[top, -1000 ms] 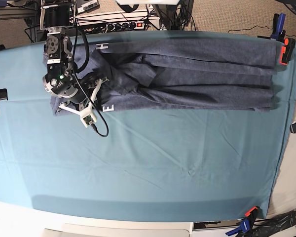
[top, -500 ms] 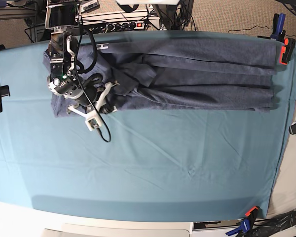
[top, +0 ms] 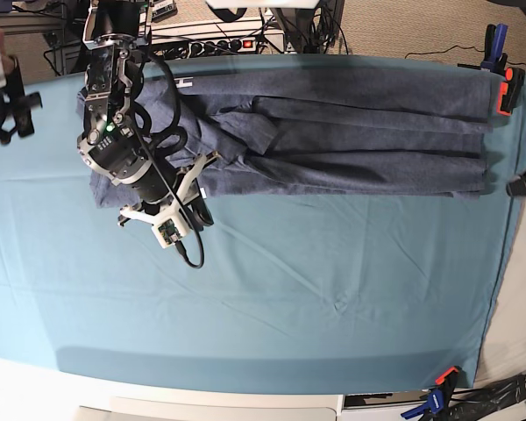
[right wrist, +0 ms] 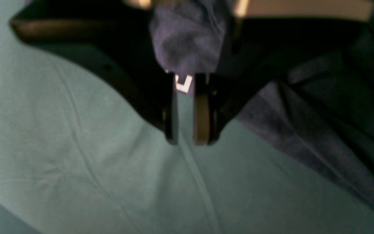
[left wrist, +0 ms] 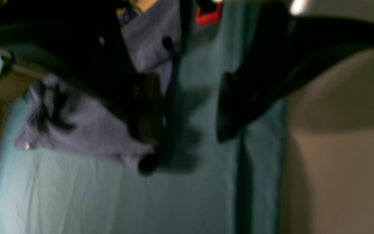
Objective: Fold the T-shirt properly
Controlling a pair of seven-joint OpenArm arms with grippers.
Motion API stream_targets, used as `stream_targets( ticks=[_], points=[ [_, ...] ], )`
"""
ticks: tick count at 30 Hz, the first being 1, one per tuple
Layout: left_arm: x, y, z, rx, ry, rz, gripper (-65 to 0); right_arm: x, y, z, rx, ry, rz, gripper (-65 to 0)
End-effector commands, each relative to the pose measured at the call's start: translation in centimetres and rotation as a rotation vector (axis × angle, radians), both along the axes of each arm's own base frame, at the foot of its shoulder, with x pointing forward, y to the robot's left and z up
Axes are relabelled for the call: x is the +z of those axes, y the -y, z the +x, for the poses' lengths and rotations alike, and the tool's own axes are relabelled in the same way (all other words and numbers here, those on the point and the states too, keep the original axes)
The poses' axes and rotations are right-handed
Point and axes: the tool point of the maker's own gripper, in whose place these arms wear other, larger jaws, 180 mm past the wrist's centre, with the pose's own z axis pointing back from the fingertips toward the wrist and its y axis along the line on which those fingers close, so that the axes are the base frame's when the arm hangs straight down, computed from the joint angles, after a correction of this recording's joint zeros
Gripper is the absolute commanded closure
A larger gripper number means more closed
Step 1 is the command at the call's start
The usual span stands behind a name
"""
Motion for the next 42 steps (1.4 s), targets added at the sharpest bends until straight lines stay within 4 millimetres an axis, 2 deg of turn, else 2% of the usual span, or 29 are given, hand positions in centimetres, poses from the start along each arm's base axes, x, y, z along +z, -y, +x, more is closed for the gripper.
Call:
stream_targets(
  ticks=[1,4,7,13,21,30,37,42],
  points=[
    [1.5,-1.3,0.3,0.006,0.033,0.021,-29.7,1.5,-0.2,0.6,0.006,0.052,0.018,-9.7],
    [0.1,-1.2,-1.9,-0.009,-0.031,0.02,-30.4,1.5,-0.2,0.6,0.006,0.051,0.017,-9.7],
    [-0.9,-1.4,-3.6,-0.01,-0.076,0.024,-35.3,1.4,-0.2,0.5,0.006,0.048,0.015,-9.7],
    [-1.7,-1.3,-5.1,-0.024,-0.122,0.022,-36.2,1.5,-0.2,0.6,0.007,0.05,0.018,-9.7],
    [-1.5,-1.0,-5.0,-0.042,-0.121,0.023,-36.2,1.6,-0.4,0.6,0.012,0.052,0.028,-9.7],
    [-0.8,0.2,-4.0,-0.105,-0.087,0.035,-36.2,1.6,-0.4,0.6,0.013,0.053,0.028,-9.6],
    [-0.6,1.2,-4.4,-0.177,-0.082,0.057,-36.1,1.6,-0.3,0.6,0.013,0.053,0.025,-9.6],
    [0.6,2.1,-3.7,-0.258,-0.032,0.093,-36.1,1.5,-0.3,0.5,0.013,0.05,0.024,-9.6]
  ],
)
